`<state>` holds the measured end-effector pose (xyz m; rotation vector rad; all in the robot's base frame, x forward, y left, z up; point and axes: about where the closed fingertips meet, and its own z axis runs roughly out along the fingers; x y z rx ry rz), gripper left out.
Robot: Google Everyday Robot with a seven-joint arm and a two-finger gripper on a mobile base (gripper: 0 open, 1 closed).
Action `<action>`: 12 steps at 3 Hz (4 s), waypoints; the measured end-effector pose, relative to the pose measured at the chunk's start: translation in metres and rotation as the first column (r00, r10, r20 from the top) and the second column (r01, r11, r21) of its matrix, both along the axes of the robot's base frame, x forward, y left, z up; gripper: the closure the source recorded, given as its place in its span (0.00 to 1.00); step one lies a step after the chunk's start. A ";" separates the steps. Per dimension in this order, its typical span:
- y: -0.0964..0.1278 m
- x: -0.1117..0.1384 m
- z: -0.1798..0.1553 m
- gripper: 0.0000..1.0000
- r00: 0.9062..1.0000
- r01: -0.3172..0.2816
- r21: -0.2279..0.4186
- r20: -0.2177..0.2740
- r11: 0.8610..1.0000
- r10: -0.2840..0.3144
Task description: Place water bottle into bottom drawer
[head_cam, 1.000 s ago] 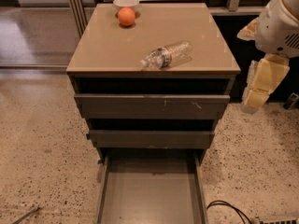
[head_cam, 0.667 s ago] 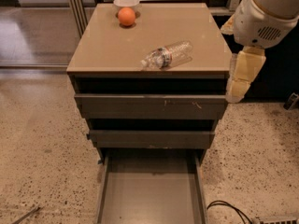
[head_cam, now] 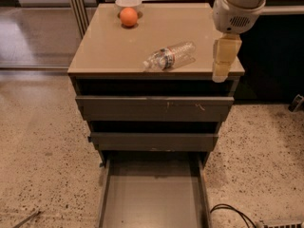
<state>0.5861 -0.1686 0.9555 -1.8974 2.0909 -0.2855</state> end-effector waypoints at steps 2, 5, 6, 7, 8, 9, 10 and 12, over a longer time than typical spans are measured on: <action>0.013 0.051 -0.043 0.00 0.998 -0.039 -0.003 -0.049 0.999 0.039; 0.029 0.069 -0.047 0.00 0.995 -0.090 -0.013 -0.037 0.996 0.089; 0.051 0.091 -0.052 0.00 0.989 -0.144 0.003 -0.034 0.990 0.144; 0.080 0.111 -0.060 0.00 0.976 -0.215 0.020 -0.036 0.976 0.216; 0.090 0.166 -0.104 0.00 0.972 -0.225 0.019 -0.069 0.974 0.225; 0.090 0.166 -0.104 0.00 0.972 -0.225 0.019 -0.069 0.974 0.225; 0.091 0.166 -0.111 0.00 0.971 -0.224 0.018 -0.080 0.974 0.225; 0.091 0.166 -0.111 0.42 0.971 -0.224 0.018 -0.080 0.974 0.225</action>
Offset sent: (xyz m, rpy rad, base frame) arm 0.0699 0.0293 -0.0704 0.0437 0.1229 0.0915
